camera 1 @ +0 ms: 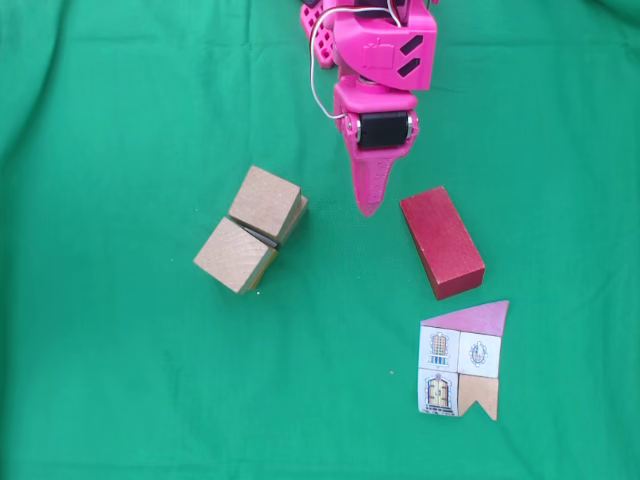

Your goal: Grasp some building blocks and build the house on the picture.

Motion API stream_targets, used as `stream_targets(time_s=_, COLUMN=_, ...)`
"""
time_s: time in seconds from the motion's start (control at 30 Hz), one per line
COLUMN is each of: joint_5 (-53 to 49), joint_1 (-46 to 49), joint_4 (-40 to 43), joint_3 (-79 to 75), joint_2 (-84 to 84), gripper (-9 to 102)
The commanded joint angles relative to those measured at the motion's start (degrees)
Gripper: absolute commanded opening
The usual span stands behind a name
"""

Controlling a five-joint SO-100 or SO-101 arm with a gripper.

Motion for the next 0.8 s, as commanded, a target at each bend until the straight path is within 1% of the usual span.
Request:
stream_targets(time_s=0.0, joint_5=-3.7, joint_1=-0.3, joint_4=-0.9, joint_3=-5.5, joint_2=-6.3, gripper=1)
stream_targets(time_s=0.23, joint_5=-15.4, joint_1=-0.3, joint_4=-0.9, joint_3=-11.3, joint_2=-13.9, gripper=1)
stream_targets(time_s=0.47, joint_5=-34.6, joint_1=-0.3, joint_4=-1.2, joint_3=-13.3, joint_2=-18.9, gripper=1)
stream_targets(time_s=0.6, joint_5=-45.0, joint_1=-0.4, joint_4=-4.5, joint_3=-13.3, joint_2=-22.1, gripper=1)
stream_targets(time_s=0.77, joint_5=-53.8, joint_1=-1.9, joint_4=-11.2, joint_3=-13.2, joint_2=-26.2, gripper=1)
